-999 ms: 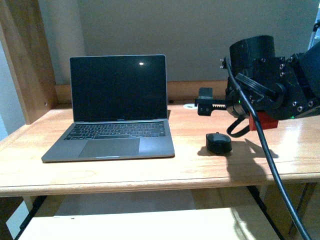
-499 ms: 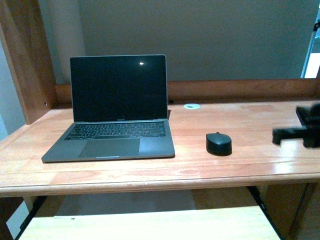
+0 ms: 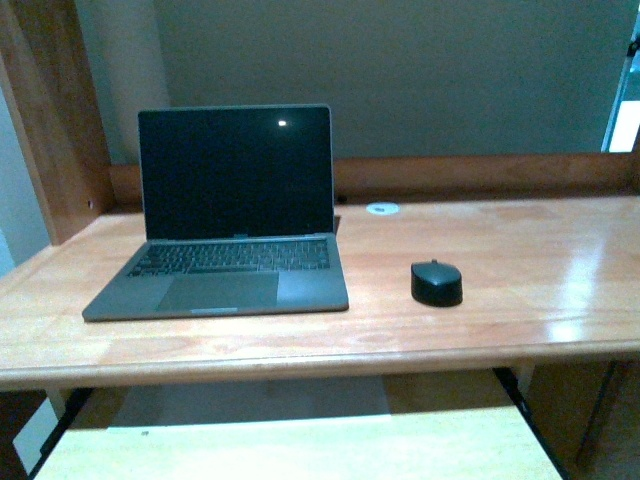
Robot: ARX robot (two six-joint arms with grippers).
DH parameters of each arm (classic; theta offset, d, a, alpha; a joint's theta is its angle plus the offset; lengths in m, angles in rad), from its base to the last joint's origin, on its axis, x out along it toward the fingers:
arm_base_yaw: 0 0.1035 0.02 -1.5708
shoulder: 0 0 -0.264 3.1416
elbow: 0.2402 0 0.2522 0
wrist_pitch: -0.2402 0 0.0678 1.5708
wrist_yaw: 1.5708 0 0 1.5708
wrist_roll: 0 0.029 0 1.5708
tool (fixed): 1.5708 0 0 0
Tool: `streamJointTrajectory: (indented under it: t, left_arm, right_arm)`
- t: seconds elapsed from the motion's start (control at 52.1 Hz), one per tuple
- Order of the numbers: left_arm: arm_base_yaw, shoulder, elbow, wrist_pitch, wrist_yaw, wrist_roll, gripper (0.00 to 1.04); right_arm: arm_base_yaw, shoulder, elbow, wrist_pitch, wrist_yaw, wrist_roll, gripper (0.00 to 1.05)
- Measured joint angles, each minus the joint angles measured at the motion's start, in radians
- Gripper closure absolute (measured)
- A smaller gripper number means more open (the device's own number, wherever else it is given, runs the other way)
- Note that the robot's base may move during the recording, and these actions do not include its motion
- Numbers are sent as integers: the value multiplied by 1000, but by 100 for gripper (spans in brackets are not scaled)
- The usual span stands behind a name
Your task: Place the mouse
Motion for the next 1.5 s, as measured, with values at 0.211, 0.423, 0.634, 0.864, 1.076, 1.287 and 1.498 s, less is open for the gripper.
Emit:
streamJointTrajectory:
  t: [0.211, 0.423, 0.634, 0.864, 1.076, 1.287, 1.498]
  left_arm:
    - [0, 0, 0, 0, -1, 0, 7]
    - [0, 0, 0, 0, -1, 0, 7]
    - [0, 0, 0, -1, -1, 0, 7]
    - [0, 0, 0, 0, -1, 0, 7]
    - [0, 0, 0, 0, -1, 0, 7]
    - [0, 0, 0, 0, -1, 0, 7]
    - [0, 0, 0, 0, -1, 0, 7]
  right_arm:
    - [0, -274, -90, -185, -3, 0, 103]
    - [0, -421, -117, -304, -3, 0, 103]
    - [0, -601, -128, -458, -3, 0, 103]
    - [0, -745, -128, -591, -3, 0, 103]
    - [0, -861, -128, -703, -3, 0, 103]
    - [0, -951, -128, -790, -3, 0, 103]
    - [0, -1017, -128, -858, -3, 0, 103]
